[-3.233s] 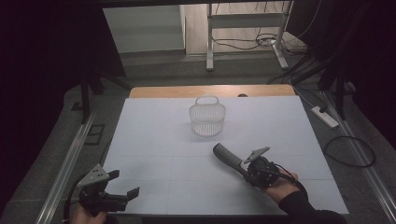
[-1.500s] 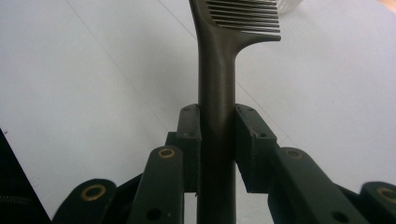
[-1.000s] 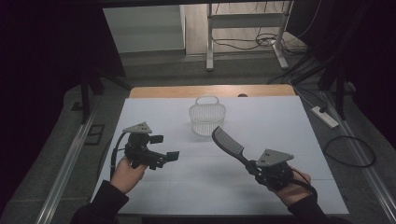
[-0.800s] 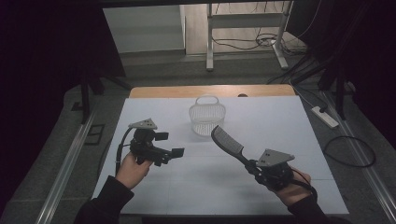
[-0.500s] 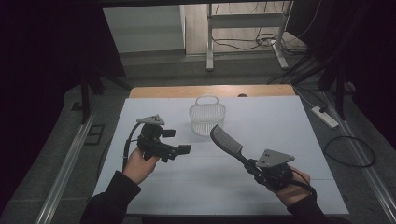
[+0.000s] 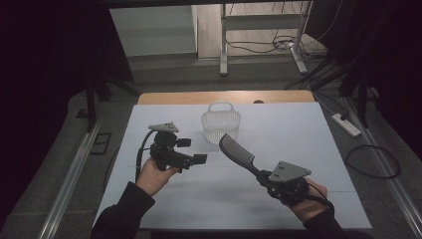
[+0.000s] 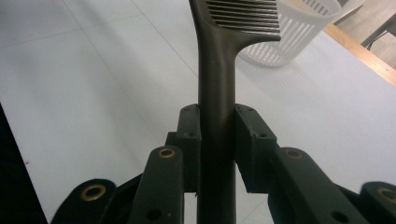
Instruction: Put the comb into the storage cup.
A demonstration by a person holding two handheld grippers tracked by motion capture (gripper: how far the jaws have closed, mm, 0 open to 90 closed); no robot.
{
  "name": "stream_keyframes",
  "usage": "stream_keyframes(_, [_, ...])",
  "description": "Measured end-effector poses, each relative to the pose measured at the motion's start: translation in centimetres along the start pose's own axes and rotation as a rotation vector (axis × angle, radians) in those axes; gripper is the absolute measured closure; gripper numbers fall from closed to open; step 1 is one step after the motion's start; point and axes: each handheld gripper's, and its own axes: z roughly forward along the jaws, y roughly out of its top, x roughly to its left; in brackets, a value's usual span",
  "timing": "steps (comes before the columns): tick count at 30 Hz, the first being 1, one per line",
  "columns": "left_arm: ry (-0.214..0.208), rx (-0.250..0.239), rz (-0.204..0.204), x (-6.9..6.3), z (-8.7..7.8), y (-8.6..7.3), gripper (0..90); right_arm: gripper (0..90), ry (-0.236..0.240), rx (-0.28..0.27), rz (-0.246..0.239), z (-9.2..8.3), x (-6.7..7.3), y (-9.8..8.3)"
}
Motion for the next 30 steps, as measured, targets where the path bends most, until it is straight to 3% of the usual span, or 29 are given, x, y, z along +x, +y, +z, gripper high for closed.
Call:
stream_keyframes(15, [-0.054,0.039,-0.027,-0.2,1.4,0.1,0.0,72.5,0.030,-0.029,-0.045,0.4,1.6,1.0])
stream_keyframes(21, [-0.069,0.067,-0.054,-0.2,1.9,0.2,0.0,72.5,0.035,-0.036,-0.064,0.5,2.1,1.2])
stream_keyframes(24, [-0.102,0.082,-0.068,-0.2,2.3,0.2,0.0,72.4,0.035,-0.042,-0.076,0.5,2.3,1.3])
stream_keyframes(30, [-0.111,0.098,-0.087,-0.4,2.8,0.3,0.6,72.5,0.033,-0.047,-0.095,0.5,2.6,1.4])
